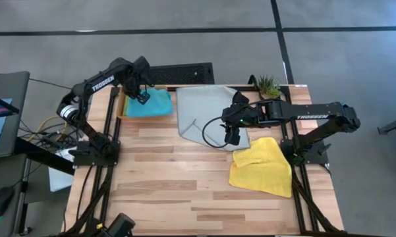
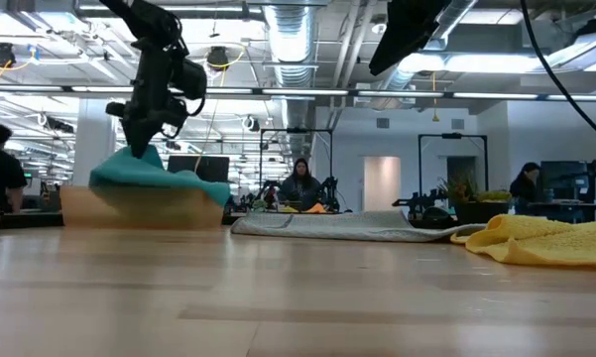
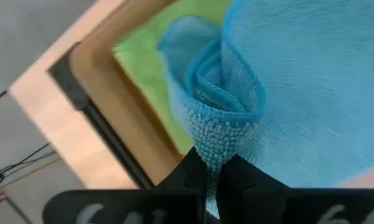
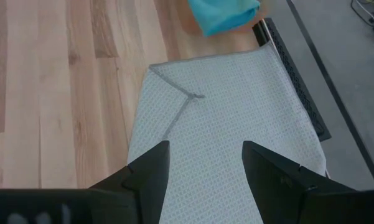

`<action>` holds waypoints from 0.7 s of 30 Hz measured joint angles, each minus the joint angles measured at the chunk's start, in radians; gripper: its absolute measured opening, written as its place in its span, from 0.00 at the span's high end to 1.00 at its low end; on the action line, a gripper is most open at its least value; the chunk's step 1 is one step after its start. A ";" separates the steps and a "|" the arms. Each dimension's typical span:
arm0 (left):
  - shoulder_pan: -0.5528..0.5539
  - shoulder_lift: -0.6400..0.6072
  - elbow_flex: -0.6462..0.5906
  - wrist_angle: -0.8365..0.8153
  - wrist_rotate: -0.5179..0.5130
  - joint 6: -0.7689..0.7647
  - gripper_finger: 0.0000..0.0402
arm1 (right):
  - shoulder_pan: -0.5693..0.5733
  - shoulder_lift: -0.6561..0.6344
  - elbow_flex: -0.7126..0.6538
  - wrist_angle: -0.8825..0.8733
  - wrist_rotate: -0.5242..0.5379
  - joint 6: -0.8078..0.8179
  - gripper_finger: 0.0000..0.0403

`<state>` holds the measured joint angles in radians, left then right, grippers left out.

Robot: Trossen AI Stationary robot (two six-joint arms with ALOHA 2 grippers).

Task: Fold microfiber towels
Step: Put the blue microfiber towel into the orange bin

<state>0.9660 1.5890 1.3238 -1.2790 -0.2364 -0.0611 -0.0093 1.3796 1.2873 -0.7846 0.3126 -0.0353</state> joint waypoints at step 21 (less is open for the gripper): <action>0.045 0.000 -0.003 0.083 -0.058 0.054 1.00 | 0.000 0.000 0.000 0.000 0.000 0.000 0.44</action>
<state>1.0107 1.5890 1.3212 -1.1959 -0.2947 -0.0071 -0.0093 1.3796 1.2873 -0.7845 0.3126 -0.0353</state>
